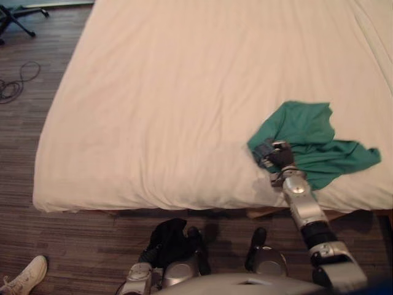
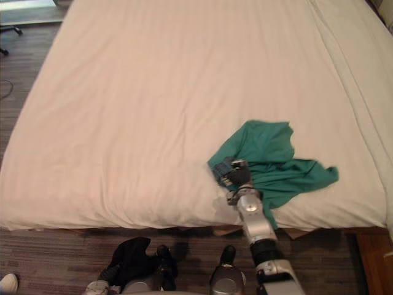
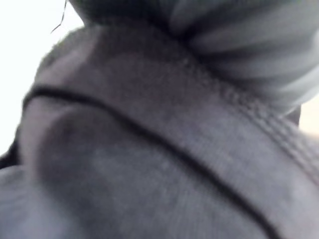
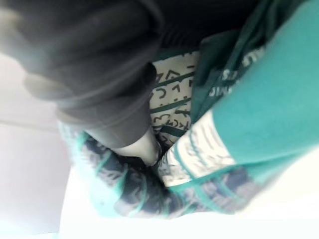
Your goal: Tidy the bed and pick cloth on bed and put in laundry
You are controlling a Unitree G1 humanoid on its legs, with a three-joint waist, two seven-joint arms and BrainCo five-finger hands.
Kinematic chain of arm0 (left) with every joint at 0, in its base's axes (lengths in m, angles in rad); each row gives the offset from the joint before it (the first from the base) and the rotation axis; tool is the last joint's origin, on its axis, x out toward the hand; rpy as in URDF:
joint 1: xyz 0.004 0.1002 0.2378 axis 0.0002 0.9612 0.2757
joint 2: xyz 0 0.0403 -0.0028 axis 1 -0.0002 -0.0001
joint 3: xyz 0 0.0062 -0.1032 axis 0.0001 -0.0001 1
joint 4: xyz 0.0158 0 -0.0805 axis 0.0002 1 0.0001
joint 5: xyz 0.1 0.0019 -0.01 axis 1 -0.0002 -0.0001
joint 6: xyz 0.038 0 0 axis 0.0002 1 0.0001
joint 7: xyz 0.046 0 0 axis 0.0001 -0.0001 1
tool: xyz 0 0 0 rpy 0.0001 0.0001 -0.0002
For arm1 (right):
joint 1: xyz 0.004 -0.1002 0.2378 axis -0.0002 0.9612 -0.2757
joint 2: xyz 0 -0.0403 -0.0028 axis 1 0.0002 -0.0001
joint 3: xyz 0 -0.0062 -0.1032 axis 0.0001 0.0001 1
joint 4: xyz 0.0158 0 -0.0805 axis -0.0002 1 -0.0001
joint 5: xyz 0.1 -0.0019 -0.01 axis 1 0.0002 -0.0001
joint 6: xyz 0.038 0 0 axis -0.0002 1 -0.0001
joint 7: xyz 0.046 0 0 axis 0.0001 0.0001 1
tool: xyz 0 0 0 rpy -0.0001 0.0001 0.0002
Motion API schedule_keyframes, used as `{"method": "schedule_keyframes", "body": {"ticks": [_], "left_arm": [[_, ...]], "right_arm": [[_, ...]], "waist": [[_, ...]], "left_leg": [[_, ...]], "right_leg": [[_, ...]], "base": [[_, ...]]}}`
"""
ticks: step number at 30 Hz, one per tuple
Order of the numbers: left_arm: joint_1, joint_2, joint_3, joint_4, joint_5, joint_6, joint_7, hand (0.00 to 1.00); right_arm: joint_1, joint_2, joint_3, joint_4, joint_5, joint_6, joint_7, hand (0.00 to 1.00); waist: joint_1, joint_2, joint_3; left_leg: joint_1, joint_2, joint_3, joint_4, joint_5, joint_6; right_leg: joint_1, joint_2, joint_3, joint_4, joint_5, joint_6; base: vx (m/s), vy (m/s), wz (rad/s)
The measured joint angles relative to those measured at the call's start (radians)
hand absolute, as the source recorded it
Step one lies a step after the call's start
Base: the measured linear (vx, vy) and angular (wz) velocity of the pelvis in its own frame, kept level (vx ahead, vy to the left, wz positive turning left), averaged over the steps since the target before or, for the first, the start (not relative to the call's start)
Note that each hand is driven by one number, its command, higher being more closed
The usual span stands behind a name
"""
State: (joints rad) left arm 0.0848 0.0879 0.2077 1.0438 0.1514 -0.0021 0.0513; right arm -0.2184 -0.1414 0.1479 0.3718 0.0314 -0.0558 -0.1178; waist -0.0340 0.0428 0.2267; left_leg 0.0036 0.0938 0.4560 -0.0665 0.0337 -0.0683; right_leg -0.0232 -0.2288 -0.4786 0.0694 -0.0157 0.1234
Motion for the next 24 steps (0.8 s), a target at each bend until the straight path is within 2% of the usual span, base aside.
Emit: {"method": "schedule_keyframes", "body": {"ticks": [3, 7, 9, 12, 14, 18, 20, 24], "left_arm": [[0.019, -0.001, 0.000, 0.000, 0.002, 0.008, 0.000, 1.00], [0.026, 0.004, -0.002, 0.001, 0.054, 0.018, -0.001, 1.00], [0.028, 0.011, -0.002, 0.001, 0.073, 0.018, -0.001, 1.00], [0.037, 0.018, -0.005, 0.001, 0.079, 0.018, -0.002, 1.00], [0.043, 0.023, -0.004, 0.001, 0.079, 0.018, -0.008, 1.00], [0.053, 0.032, 0.001, 0.002, 0.079, 0.017, -0.008, 1.00], [0.056, 0.020, 0.034, 0.002, 0.078, 0.017, -0.009, 1.00], [0.061, -0.017, 0.121, 0.002, 0.076, 0.018, -0.009, 1.00]], "right_arm": [[0.082, 0.043, 0.096, -0.047, 0.048, -0.023, 0.059, 1.00], [0.234, 0.050, 0.154, -0.057, 0.085, -0.039, 0.161, 1.00], [0.305, 0.050, 0.156, -0.012, 0.085, -0.041, 0.202, 1.00], [0.398, 0.047, 0.117, 0.126, 0.072, -0.041, 0.237, 1.00], [0.454, 0.050, 0.033, 0.254, -0.001, -0.033, 0.234, 1.00], [0.463, 0.058, -0.147, 0.348, -0.077, -0.035, 0.207, 1.00], [0.488, 0.056, -0.267, 0.473, -0.129, 0.000, 0.171, 1.00], [0.559, 0.064, -0.422, 0.575, -0.171, 0.084, 0.145, 1.00]], "waist": [[0.000, -0.005, -0.022], [-0.006, -0.021, -0.037], [-0.009, -0.035, -0.044], [-0.034, -0.057, -0.060], [-0.035, -0.072, -0.071], [-0.039, -0.088, -0.083], [-0.029, -0.088, -0.087], [-0.029, -0.068, -0.096]], "left_leg": [[0.031, 0.008, 0.000, -0.028, 0.012, -0.014], [0.069, 0.024, 0.005, -0.029, 0.005, -0.025], [0.088, 0.030, 0.026, -0.029, 0.000, -0.032], [0.126, 0.033, 0.054, -0.030, -0.006, -0.041], [0.150, 0.036, 0.086, -0.030, -0.008, -0.044], [0.191, 0.046, 0.141, -0.036, -0.011, -0.043], [0.217, 0.049, 0.165, -0.037, -0.017, -0.037], [0.228, 0.053, 0.192, -0.038, -0.030, -0.039]], "right_leg": [[0.019, 0.019, 0.000, 0.001, 0.000, -0.001], [0.049, 0.037, 0.013, 0.001, -0.005, -0.007], [0.053, 0.043, 0.036, 0.003, -0.007, -0.010], [0.071, 0.047, 0.063, 0.007, -0.012, -0.015], [0.070, 0.049, 0.095, 0.026, -0.024, -0.013], [0.067, 0.053, 0.128, 0.058, -0.045, -0.022], [0.067, 0.051, 0.141, 0.090, -0.066, -0.027], [0.060, 0.050, 0.159, 0.099, -0.075, -0.039]], "base": [[0.06, -0.029, 0.01], [0.03, -0.037, -0.10], [0.01, -0.020, -0.31], [-0.01, -0.006, -0.30], [-0.03, -0.006, -0.42], [-0.08, -0.026, -0.37], [-0.08, -0.021, -0.21], [-0.04, -0.024, -0.18]]}}
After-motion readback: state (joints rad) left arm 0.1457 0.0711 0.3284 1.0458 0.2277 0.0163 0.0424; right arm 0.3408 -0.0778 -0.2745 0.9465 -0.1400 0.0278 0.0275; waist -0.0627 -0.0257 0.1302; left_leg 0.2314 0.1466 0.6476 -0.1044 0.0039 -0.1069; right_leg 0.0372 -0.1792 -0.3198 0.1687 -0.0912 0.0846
